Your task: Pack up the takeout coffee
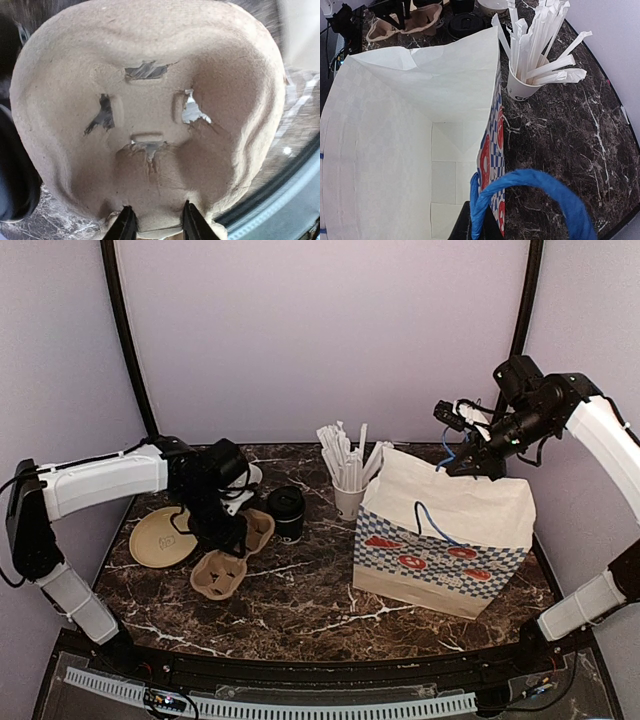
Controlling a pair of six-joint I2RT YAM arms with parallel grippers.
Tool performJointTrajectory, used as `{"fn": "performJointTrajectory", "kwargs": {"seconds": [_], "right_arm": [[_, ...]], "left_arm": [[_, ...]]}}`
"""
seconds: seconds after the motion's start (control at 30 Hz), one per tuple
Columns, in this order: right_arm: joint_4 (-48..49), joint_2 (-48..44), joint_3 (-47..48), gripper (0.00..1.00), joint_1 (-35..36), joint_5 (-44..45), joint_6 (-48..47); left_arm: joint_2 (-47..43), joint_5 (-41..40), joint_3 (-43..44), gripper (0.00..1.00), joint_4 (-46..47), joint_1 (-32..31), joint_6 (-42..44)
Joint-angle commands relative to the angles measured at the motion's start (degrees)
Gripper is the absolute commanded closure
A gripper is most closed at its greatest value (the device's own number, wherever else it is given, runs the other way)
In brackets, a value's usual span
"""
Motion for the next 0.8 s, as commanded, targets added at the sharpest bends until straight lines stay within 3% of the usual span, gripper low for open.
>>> {"fn": "performJointTrajectory", "kwargs": {"seconds": [0.0,0.17,0.4,0.6,0.77], "right_arm": [[0.6,-0.1,1.0,1.00,0.4,-1.9,1.5],[1.4,-0.2,0.3,1.00,2.4,-2.3,3.1],[-0.8,2.0,3.5,1.00,6.3,-6.3,3.2],[-1.4,4.2,4.9,1.00,10.3,-6.0,3.9],[-1.8,5.8,7.0,1.00,11.0,-8.6,4.6]], "left_arm": [[-8.9,7.4,7.0,0.67,-4.1,-0.6,0.0],[-13.5,14.7,16.7,0.67,-2.0,-0.9,0.3],[-13.3,20.3,30.7,0.68,3.4,-1.8,4.9],[-12.3,28.2,32.3,0.68,21.8,-5.5,6.3],[-7.0,34.4,34.5,0.67,31.1,-11.9,8.9]]}}
